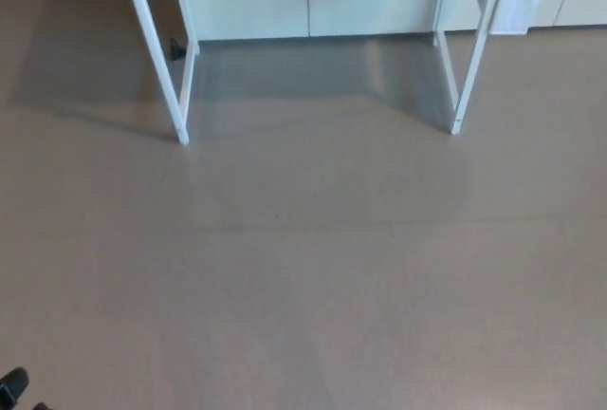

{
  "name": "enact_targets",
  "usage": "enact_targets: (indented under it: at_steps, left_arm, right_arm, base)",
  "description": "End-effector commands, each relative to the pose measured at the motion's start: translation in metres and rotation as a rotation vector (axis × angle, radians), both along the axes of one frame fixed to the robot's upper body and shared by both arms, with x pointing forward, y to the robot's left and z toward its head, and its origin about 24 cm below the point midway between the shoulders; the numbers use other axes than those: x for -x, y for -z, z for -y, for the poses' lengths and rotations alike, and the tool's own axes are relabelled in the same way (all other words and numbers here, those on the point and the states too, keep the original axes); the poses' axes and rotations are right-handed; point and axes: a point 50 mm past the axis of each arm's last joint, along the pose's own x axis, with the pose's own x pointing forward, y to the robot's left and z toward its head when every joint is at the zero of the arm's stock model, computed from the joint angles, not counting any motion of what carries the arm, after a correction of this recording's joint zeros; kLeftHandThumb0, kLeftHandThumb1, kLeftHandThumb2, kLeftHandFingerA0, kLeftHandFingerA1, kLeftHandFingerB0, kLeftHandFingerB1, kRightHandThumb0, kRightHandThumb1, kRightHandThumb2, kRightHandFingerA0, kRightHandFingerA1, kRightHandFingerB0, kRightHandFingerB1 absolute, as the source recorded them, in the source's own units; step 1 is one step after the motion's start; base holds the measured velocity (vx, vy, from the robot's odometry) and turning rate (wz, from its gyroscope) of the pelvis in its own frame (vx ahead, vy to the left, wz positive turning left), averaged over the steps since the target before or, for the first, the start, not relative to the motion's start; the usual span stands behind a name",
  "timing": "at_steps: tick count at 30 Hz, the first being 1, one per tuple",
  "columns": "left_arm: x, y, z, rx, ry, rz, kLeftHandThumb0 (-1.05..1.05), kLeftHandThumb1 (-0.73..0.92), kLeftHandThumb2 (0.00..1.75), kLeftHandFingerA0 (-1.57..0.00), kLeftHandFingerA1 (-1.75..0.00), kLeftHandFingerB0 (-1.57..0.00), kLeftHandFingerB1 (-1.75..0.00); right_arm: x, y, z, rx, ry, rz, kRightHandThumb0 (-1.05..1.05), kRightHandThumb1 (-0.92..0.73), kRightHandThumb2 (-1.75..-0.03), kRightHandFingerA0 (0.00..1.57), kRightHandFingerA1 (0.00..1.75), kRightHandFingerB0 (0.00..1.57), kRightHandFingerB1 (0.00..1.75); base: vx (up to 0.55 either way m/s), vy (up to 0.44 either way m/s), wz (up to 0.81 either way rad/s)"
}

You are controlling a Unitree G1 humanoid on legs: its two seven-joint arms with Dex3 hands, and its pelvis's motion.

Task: The robot walks towards a desk on which an air pump is kept in the middle. It lifts it up and holds it with its left hand and uses its right hand to compress it by pushing its handle inwards.

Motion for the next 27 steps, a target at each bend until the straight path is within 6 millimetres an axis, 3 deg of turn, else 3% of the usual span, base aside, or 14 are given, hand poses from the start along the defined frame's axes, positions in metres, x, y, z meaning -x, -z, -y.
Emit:
enact_targets:
  at_steps: [1,14,25,27]
  left_arm:
    - [-0.003,-0.003,-0.006,-0.001,-0.019,0.004,-0.22,0.85,0.69,-0.23,-0.34,-0.21,-0.31]
    - [-0.009,-0.005,-0.004,0.009,-0.036,0.025,-0.21,0.84,0.69,-0.25,-0.35,-0.23,-0.32]
    - [-0.009,-0.005,-0.004,-0.006,-0.029,0.017,-0.21,0.86,0.7,-0.26,-0.35,-0.24,-0.32]
    - [-0.002,-0.003,-0.004,0.001,-0.029,0.005,-0.23,0.84,0.7,-0.26,-0.35,-0.23,-0.32]
  right_arm:
    - [0.0,-0.002,0.001,0.001,0.015,0.02,-0.24,-0.76,-0.62,0.56,0.46,0.33,0.35]
    - [-0.009,-0.006,0.0,0.023,-0.006,0.026,-0.25,-0.79,-0.64,0.55,0.44,0.32,0.34]
    - [-0.01,-0.005,0.0,0.024,-0.002,0.021,-0.25,-0.79,-0.64,0.55,0.45,0.33,0.34]
    - [-0.002,-0.002,0.0,0.021,0.0,0.007,-0.25,-0.79,-0.64,0.56,0.44,0.33,0.34]
  base:
    - [0.33,0.105,-0.25]
    - [0.49,0.065,-0.06]
    - [0.43,-0.145,0.18]
    - [0.38,-0.061,-0.1]
